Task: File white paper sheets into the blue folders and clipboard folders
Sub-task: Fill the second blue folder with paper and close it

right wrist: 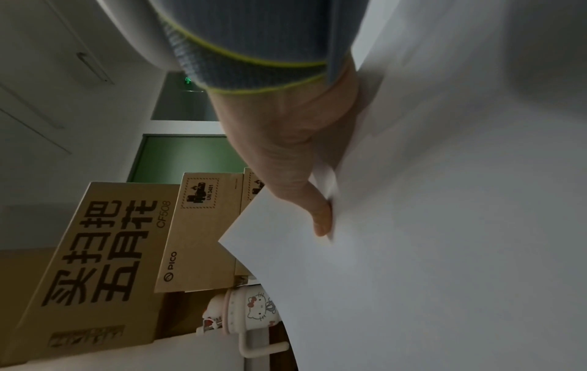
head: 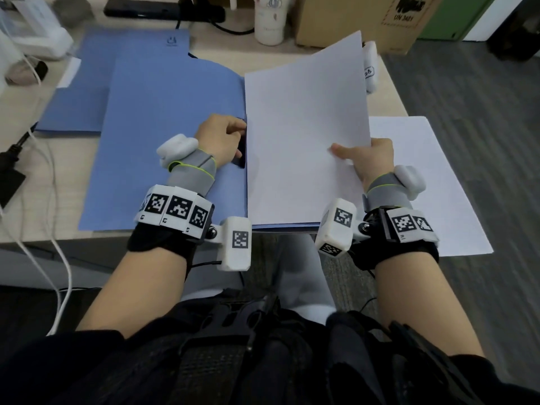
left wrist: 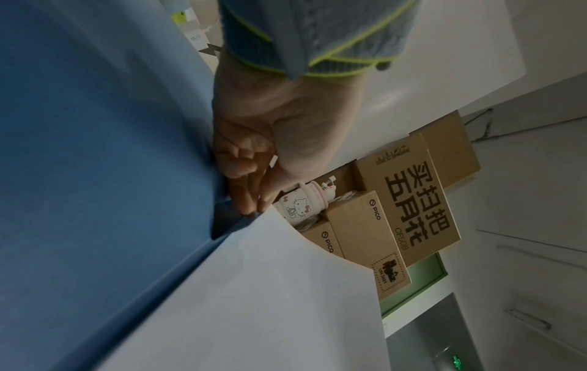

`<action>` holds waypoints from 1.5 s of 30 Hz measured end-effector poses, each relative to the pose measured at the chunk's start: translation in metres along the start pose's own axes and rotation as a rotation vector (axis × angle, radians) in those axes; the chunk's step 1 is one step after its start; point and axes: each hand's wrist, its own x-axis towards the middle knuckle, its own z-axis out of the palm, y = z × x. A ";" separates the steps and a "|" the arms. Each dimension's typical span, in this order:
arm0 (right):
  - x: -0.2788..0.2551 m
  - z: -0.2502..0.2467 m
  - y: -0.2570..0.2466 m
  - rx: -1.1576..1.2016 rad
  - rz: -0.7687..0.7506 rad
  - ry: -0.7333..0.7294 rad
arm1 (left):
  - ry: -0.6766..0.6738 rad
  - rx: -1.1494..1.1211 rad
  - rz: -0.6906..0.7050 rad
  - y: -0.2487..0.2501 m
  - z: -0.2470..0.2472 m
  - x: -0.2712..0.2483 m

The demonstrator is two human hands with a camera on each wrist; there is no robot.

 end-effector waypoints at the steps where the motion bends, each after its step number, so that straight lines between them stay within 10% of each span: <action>1: -0.001 0.001 0.001 -0.011 -0.005 -0.002 | -0.007 -0.005 0.006 -0.002 0.000 0.000; 20: -0.014 0.001 0.001 -0.203 -0.094 0.006 | -0.012 0.066 0.050 -0.010 0.001 -0.013; 35: -0.022 0.020 -0.017 -0.827 -0.304 0.126 | -0.238 0.737 0.181 0.007 0.009 -0.022; 41: -0.061 0.068 -0.024 -0.722 -0.679 -0.438 | -0.246 0.767 0.186 0.015 0.009 -0.030; 45: -0.080 0.089 -0.029 -0.836 -0.739 -0.459 | -0.275 0.511 0.193 0.010 -0.004 -0.037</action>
